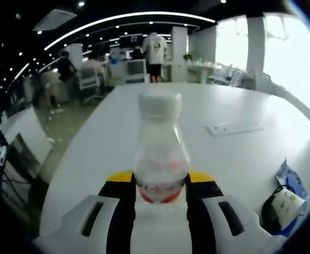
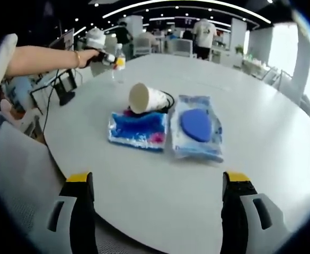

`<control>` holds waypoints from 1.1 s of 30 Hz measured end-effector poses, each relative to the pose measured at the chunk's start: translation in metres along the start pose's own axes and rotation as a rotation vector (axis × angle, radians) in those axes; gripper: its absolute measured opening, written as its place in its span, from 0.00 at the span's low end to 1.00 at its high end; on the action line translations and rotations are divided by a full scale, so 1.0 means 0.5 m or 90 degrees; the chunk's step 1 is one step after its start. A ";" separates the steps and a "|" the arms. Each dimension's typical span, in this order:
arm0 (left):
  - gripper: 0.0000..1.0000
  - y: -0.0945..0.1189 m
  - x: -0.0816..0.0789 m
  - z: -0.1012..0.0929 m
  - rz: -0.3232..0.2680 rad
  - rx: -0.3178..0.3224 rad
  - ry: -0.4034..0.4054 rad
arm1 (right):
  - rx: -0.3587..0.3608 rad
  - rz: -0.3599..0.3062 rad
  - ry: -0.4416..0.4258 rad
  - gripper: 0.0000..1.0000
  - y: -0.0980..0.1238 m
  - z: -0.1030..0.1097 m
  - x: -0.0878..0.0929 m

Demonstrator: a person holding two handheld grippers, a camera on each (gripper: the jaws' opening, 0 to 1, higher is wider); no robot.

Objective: Arrange the tabletop items into an orderly group along one side of the table until the central work area is clear of visible clutter.

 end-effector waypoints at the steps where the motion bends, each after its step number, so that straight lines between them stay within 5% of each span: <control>1: 0.33 0.000 0.002 -0.001 0.002 0.000 0.001 | -0.001 -0.001 -0.001 0.99 0.000 0.000 0.000; 18: 0.35 -0.007 0.013 -0.003 -0.015 0.016 0.009 | -0.002 0.008 -0.022 0.99 0.000 -0.004 0.005; 23: 0.67 -0.005 0.021 -0.004 -0.025 0.014 0.034 | -0.005 0.000 -0.023 0.99 0.002 -0.002 0.002; 28: 0.72 0.006 0.021 -0.007 -0.030 0.018 0.032 | -0.004 -0.001 -0.021 0.99 0.002 -0.002 0.001; 33: 0.91 0.017 0.027 -0.008 -0.039 0.015 0.023 | -0.004 -0.004 -0.019 0.99 0.002 0.000 -0.001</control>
Point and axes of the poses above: the point that each gripper's makers call its tool centre point, and the gripper's own axes: y roughly backward along the fingers, z roughly to its left, x roughly out of its underside, the point moved 8 cm from there along y, roughly backward along the fingers, and after that the axes turned 7 degrees about z, right-handed, at the moved point
